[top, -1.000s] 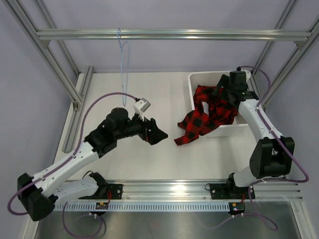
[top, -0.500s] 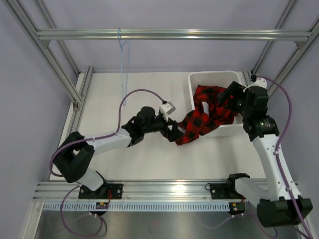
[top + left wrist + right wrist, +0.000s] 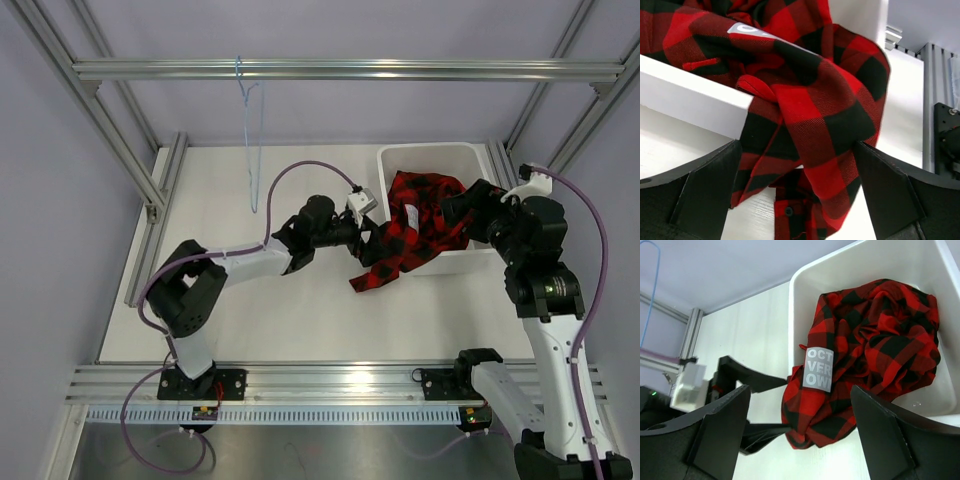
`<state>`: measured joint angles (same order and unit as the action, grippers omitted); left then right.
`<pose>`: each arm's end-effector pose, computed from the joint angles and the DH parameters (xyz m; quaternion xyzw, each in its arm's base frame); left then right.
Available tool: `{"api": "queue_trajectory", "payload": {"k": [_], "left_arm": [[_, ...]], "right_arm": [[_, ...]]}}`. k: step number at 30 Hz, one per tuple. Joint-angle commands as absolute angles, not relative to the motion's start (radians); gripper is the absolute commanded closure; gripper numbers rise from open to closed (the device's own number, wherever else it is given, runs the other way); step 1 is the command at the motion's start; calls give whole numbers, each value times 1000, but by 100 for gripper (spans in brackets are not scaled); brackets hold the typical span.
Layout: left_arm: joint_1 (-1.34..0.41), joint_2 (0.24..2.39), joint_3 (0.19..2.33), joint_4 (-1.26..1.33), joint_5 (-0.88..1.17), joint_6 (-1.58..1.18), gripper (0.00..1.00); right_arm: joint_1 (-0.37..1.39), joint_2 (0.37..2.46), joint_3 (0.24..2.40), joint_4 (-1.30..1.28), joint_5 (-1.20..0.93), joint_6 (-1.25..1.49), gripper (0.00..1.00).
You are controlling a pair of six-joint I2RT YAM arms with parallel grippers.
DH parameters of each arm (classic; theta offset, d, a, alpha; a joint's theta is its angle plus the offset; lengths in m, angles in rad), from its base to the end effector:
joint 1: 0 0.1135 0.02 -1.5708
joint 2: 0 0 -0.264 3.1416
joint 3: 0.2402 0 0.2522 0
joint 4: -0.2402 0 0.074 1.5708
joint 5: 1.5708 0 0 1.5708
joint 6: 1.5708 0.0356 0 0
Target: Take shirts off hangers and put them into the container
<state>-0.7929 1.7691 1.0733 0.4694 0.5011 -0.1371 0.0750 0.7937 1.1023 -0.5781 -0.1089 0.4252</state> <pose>0.2692 -0.2977 0.2377 0.3903 0.6679 -0.4439 0.4522 0.1548 0.0155 0.4042 0.1060 0.7881 0.1916 0.5753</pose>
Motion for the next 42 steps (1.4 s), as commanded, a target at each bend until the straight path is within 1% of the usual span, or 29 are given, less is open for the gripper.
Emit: {"api": "queue_trajectory", "payload": {"k": [1,8,10,14,15,20,21,23,24,28,32,34,38,42], "left_arm": [[-784,1825,1132,480,508,-83,1],[-704,1888,1152,497,563,-106,1],[-693,1913,1199,447,630,-100,1],[-683,1945,1235,439,730,-100,1],[-681,1956,1242,436,783,-101,2],[-678,1986,1279,433,937,-133,7],[-677,1994,1290,440,1010,-147,8],[-673,2009,1298,462,1066,-179,12],[-672,2010,1283,485,1098,-199,12],[-669,2011,1241,639,1173,-323,15],[-669,2002,1194,701,1190,-359,19],[-669,2003,1192,669,1186,-344,25],[-670,2008,1209,580,1175,-296,34],[-669,2016,1227,554,1151,-284,48]], "right_arm": [[78,752,1163,-623,-160,410,10],[78,723,1219,-664,-172,379,9],[78,716,1224,-670,-175,380,9],[77,707,1227,-673,-158,373,9],[78,707,1229,-679,-156,370,9],[78,698,1239,-680,-167,371,9],[78,696,1242,-684,-166,371,9],[78,696,1253,-692,-170,368,9],[77,695,1255,-695,-169,367,9],[77,686,1264,-704,-161,364,9],[78,680,1278,-712,-158,364,9],[77,670,1279,-712,-163,368,9],[77,650,1293,-716,-166,380,9],[78,652,1312,-729,-183,385,9]]}}
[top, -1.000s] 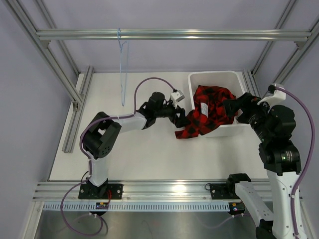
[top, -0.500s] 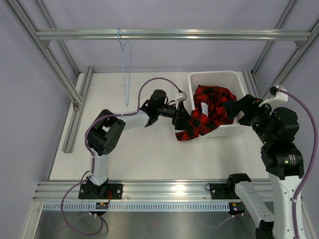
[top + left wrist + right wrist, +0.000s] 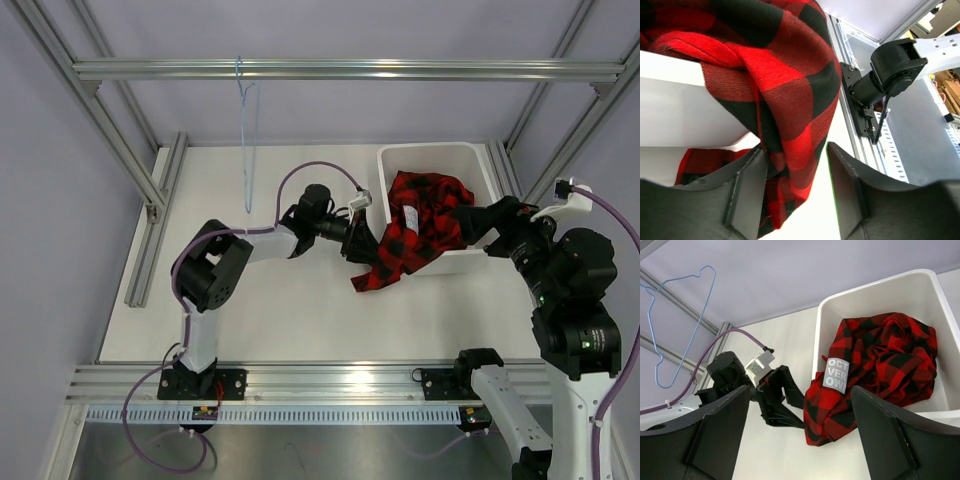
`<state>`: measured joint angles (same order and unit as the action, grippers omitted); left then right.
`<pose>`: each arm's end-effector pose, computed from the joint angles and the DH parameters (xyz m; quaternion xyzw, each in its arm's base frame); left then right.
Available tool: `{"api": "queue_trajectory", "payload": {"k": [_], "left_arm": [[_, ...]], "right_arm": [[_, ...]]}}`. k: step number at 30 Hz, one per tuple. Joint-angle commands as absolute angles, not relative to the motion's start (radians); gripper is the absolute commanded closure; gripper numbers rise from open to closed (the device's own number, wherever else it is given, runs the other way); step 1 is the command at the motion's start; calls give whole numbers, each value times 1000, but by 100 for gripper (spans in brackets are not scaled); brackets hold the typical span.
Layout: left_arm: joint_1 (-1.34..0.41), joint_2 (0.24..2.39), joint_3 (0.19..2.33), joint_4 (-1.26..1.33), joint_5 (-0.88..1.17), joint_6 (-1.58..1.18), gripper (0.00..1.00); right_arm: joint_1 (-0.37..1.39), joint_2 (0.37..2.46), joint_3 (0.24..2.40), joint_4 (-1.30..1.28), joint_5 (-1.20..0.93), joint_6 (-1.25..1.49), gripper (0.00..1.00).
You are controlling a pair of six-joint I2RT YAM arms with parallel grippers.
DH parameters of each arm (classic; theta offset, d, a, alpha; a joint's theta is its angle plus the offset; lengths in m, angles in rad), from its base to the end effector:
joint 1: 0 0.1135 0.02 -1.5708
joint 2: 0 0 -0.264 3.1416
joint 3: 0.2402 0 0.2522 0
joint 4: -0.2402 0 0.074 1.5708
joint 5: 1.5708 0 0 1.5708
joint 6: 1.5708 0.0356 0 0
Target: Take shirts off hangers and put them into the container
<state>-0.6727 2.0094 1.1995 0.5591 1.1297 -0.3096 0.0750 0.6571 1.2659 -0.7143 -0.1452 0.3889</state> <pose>0.3170 -0.2937 0.1943 0.4433 0.5971 -0.6171 0.2572 0.0856 0.0116 0.4526 0.0680 0.7399 0.2058 0.6368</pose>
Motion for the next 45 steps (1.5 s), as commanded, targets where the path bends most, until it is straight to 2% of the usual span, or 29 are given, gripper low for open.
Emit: {"api": "queue_trajectory", "payload": {"k": [1,2,4,8,10,11,13,21,28,37,45], "left_arm": [[-669,2019,1233,539,1146,-279,49],[-669,2023,1247,532,1137,-281,54],[-673,2032,1255,529,1129,-287,57],[-680,2042,1270,514,1085,-285,72],[-684,2042,1275,520,1078,-302,76],[-689,2034,1278,520,1072,-308,86],[-698,2022,1288,494,1060,-307,99],[-772,1781,1334,133,928,-157,100],[-822,1663,1433,-135,807,-78,100],[-845,1738,1646,-95,833,-60,100],[-857,1931,1827,23,641,-34,100]], "right_arm": [[78,652,1312,-730,-189,385,9],[77,652,1318,-735,-189,384,9],[78,650,1325,-741,-186,383,9],[78,655,1362,-764,-183,367,9],[78,652,1376,-773,-176,362,9],[77,653,1387,-779,-175,359,9],[77,653,1400,-782,-173,359,9],[77,647,1416,-792,-169,357,8],[77,637,1422,-785,-175,370,9],[77,624,1474,-816,-163,371,8],[77,644,1561,-873,-150,354,8]]}}
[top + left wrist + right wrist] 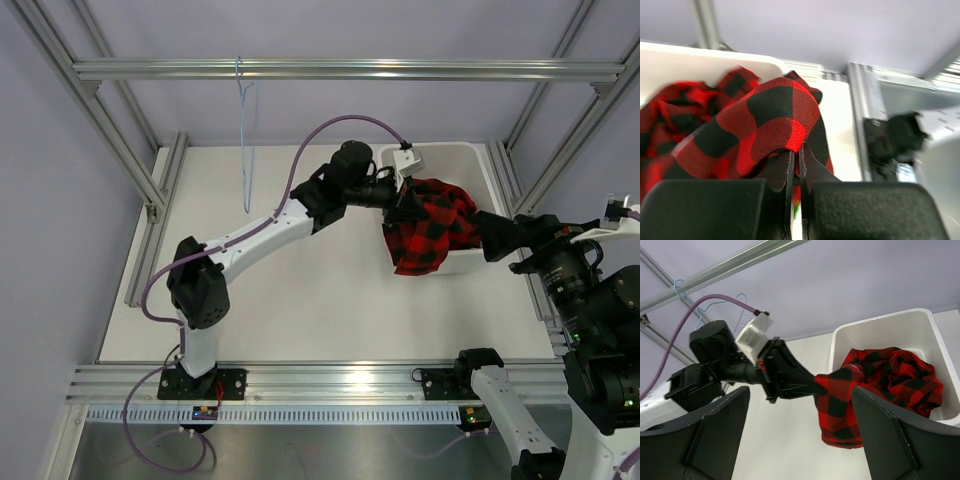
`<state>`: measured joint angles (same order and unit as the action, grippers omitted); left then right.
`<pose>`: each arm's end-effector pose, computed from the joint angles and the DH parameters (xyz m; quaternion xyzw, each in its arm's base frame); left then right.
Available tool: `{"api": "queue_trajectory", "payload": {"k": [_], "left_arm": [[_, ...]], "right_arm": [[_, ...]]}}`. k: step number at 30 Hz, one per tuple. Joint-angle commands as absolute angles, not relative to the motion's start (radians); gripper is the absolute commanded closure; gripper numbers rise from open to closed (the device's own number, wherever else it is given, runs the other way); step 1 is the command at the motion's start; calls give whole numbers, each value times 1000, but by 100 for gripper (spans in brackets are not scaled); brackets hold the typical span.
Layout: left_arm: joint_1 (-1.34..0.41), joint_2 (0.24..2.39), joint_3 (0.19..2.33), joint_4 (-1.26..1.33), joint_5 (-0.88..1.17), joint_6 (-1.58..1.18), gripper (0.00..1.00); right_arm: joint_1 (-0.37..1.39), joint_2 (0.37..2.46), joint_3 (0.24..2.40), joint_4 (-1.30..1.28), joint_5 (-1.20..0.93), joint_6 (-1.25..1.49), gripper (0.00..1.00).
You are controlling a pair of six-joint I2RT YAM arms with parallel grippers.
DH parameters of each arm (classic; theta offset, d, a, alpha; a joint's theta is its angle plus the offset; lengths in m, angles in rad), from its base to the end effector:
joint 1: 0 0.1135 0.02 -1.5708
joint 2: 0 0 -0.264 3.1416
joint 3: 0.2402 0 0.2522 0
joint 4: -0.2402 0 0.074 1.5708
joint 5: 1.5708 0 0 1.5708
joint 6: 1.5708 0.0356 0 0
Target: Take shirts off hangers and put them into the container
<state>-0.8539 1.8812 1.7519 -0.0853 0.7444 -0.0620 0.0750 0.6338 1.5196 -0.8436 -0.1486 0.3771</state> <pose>0.2769 -0.3545 0.3715 0.4903 0.5813 -0.5124 0.3989 0.0244 0.0071 0.5021 0.0509 0.6903 0.2114 0.6901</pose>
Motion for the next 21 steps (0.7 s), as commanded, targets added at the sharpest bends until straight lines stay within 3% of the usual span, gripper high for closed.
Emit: {"api": "queue_trajectory", "payload": {"k": [1,10,21], "left_arm": [[-856,1943,1842,32,597,-26,100],[-821,2040,2063,89,376,15,100],[-778,2255,2281,49,458,-78,100]], "right_arm": [[77,646,1578,-885,-147,345,8],[78,661,1618,-923,-124,324,8],[77,670,1618,-907,-141,331,8]]}}
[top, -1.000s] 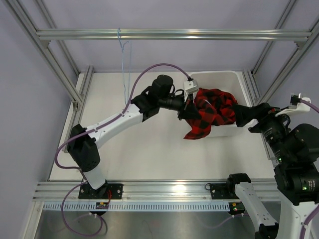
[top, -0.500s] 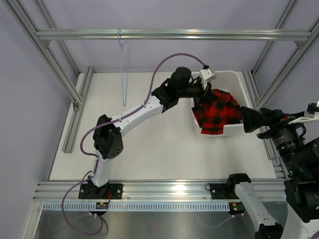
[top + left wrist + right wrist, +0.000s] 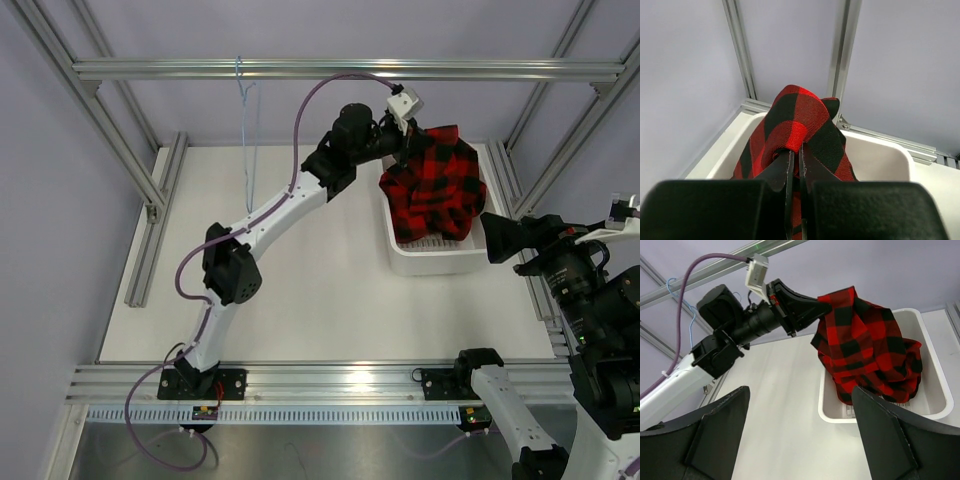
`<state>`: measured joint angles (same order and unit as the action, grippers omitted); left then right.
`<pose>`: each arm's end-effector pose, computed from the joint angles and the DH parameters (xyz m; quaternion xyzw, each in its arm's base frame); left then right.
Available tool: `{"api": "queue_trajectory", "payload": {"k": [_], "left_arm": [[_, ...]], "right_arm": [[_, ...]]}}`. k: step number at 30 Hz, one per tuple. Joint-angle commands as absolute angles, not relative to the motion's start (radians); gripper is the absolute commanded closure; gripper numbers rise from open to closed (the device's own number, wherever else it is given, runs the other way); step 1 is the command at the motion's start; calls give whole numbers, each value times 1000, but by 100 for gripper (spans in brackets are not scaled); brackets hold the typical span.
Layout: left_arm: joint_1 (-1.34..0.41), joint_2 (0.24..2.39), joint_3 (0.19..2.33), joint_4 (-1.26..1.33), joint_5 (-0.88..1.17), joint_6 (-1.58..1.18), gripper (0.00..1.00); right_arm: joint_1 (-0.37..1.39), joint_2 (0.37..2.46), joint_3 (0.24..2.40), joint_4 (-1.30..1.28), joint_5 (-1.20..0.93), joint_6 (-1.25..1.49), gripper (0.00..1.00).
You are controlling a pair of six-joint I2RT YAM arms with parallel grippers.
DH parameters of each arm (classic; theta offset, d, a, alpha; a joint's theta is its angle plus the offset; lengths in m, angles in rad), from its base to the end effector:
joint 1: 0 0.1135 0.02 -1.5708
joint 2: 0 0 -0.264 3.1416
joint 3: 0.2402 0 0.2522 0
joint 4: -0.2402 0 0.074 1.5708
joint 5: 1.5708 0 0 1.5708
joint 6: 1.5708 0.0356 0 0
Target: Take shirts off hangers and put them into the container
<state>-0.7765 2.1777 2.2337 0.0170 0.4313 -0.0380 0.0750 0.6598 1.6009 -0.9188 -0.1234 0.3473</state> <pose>0.3590 -0.3735 0.4117 0.3862 0.5637 -0.4172 0.5993 0.0161 0.0056 0.5111 0.0510 0.6974 0.1917 0.6887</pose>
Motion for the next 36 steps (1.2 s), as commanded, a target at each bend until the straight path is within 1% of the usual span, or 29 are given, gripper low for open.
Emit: {"api": "queue_trajectory", "payload": {"k": [1,9,14,17,18,20,21,22,23,24,26,27,30,31,34,36], "left_arm": [[-776,2273,2298,25,494,-86,100],[-785,2427,2304,-87,557,-212,100],[-790,2485,2379,-357,399,-235,99],[-772,2488,2359,-429,382,-281,96],[-770,2477,2300,-423,387,-282,93],[-772,2404,2206,-353,393,-270,82],[-775,2373,2160,-327,391,-262,73],[-779,2340,2073,-275,388,-240,69],[-791,2273,2036,-250,379,-226,64],[-799,2241,2005,-220,356,-213,56],[-811,2176,1967,-213,331,-190,49],[-816,2160,1967,-218,324,-183,40],[-819,2109,1976,-225,324,-166,31],[-824,2102,1976,-222,324,-150,25],[-830,2105,2025,-259,359,-132,18],[-836,2117,2068,-288,367,-117,16]], "right_arm": [[77,667,1614,-902,-141,337,8],[75,650,1597,-884,-149,345,7],[77,644,1597,-874,-161,359,7],[78,638,1595,-870,-176,371,7],[78,637,1594,-871,-178,373,7],[77,638,1586,-874,-179,371,7],[77,637,1583,-876,-179,373,7],[77,632,1580,-877,-179,371,7],[77,630,1571,-876,-179,370,6],[77,629,1566,-879,-181,370,6],[77,627,1556,-882,-186,365,5],[77,626,1551,-881,-186,364,5],[77,621,1537,-885,-187,360,5],[77,620,1534,-885,-195,360,4],[77,614,1528,-887,-204,364,4],[77,606,1525,-888,-207,367,4]]}}
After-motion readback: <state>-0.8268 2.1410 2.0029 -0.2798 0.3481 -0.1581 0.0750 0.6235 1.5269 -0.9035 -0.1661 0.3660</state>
